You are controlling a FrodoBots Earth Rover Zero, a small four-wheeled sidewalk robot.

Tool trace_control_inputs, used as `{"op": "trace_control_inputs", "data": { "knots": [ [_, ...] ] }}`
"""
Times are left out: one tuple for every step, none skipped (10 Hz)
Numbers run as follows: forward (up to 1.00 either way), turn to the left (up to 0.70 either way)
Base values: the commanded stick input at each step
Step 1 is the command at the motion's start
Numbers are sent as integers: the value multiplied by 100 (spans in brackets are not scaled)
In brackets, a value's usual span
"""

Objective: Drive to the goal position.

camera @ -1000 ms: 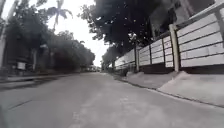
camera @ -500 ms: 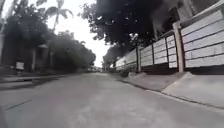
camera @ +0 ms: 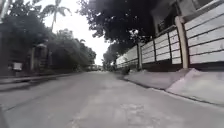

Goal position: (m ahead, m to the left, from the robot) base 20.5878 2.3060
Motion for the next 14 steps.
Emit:
{"op": "trace_control_inputs", "data": {
  "knots": [
    [50, 0],
    [50, 0],
    [50, 0],
    [50, 0],
    [50, 0],
    [50, 0],
    [50, 0],
    [50, 0],
    [50, 0],
    [50, 0],
    [50, 0],
    [50, 0],
    [50, 0],
    [50, 0]
  ]
}}
